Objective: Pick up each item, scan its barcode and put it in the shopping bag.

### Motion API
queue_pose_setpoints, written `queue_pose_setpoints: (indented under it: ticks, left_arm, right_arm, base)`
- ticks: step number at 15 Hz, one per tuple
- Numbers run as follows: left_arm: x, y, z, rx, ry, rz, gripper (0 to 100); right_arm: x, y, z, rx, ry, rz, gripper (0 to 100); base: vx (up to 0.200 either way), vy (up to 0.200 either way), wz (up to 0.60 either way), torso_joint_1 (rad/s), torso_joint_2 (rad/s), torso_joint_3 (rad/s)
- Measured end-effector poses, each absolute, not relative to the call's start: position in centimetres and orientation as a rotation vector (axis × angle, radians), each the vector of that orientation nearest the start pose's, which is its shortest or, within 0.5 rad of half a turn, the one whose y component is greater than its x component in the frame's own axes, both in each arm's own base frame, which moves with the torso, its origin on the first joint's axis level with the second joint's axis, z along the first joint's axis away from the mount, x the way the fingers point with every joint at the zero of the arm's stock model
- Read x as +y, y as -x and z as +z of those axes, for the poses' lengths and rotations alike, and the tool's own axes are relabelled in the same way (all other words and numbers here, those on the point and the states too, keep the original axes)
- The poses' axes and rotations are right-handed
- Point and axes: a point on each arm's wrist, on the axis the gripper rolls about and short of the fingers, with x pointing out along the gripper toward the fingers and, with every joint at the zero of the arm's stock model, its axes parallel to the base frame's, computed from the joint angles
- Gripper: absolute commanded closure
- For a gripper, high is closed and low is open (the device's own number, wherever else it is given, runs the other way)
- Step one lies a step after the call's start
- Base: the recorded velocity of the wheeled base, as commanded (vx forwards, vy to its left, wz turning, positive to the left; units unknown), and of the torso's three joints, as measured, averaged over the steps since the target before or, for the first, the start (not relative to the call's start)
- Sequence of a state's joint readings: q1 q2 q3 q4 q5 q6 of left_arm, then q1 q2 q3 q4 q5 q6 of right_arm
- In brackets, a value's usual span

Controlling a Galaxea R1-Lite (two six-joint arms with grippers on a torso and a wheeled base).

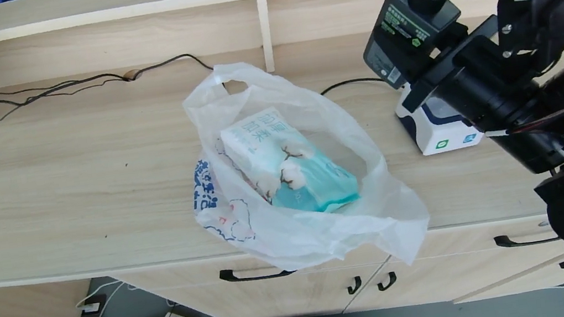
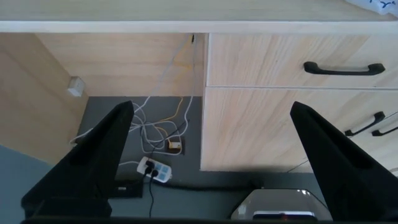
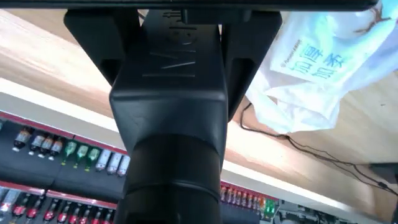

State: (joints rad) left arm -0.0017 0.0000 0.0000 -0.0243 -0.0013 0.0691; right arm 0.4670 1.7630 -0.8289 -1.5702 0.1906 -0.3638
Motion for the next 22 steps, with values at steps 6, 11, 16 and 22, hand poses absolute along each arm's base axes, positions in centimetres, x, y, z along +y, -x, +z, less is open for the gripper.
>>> queue_pose_setpoints:
  ticks: [6,11,16,22]
  left_arm:
    - [0.0,2.3,7.8,-0.024,-0.055,-0.003,0]
    - [0.0,2.3,7.8,-0.025,-0.025,-0.004,0]
    - [0.0,2.3,7.8,-0.027,-0.024,-0.003,0]
    - [0.0,2.3,7.8,-0.026,-0.023,-0.003,0]
  right_arm:
    - [11.0,-26.4,25.4,-0.655,0.110,0.496,100]
    - [10.3,-28.1,22.3,-0.502,-0.004,0.516,100]
    - [10.0,-29.1,20.8,-0.455,0.025,0.498,100]
    - [9.6,-29.7,19.8,-0.428,0.065,0.488,100]
  base:
    - [0.000,0.000,0.30,-0.001,0.00,0.001]
    - [0.000,0.000,0.00,0.000,0.00,0.000]
    - [0.000,0.000,0.00,0.000,0.00,0.000]
    - [0.000,0.000,0.00,0.000,0.00,0.000]
